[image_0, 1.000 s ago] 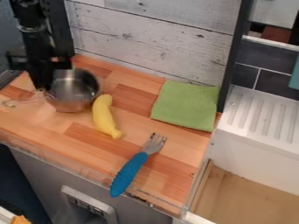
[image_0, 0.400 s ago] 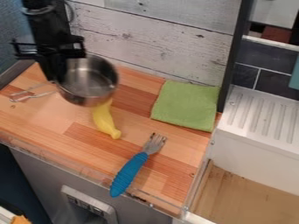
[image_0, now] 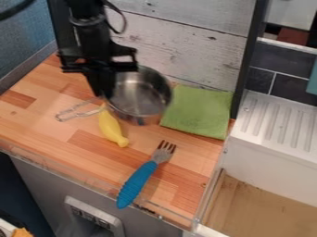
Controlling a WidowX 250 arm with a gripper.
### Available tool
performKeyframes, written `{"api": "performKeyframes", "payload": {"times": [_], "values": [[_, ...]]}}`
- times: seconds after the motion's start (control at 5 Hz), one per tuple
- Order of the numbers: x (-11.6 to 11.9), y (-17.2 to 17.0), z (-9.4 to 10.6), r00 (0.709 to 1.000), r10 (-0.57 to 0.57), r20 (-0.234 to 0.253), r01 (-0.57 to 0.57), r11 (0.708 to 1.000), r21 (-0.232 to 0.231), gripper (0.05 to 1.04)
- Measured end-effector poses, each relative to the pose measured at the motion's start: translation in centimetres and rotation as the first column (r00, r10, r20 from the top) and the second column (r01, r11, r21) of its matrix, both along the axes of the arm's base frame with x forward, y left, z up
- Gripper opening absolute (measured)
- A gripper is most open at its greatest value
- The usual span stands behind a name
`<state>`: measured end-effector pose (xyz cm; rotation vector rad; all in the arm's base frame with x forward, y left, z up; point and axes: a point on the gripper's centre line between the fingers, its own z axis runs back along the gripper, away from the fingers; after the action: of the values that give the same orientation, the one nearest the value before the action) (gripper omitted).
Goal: Put the silver pot on the green cloth.
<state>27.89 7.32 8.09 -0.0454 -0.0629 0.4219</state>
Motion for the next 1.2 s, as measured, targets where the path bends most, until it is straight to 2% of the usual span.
{"api": "performKeyframes", "payload": {"times": [0.4, 0.6, 0.8, 1.0, 1.2], "values": [[3.3, -2.6, -1.0, 1.0, -0.003, 0.002, 0.003, 1.0, -0.029, 0.072], [5.2, -3.6, -2.6, 1.0, -0.011, -0.001, 0.011, 0.998, -0.062, 0.072], [6.3, -4.6, -3.3, 1.0, -0.017, -0.014, 0.016, 0.999, -0.043, 0.072], [7.5, -5.5, -4.4, 1.0, -0.016, -0.004, 0.016, 0.998, -0.069, 0.072], [8.3, -5.9, -5.3, 0.999, -0.035, -0.009, 0.034, 0.992, -0.125, 0.072]]}}
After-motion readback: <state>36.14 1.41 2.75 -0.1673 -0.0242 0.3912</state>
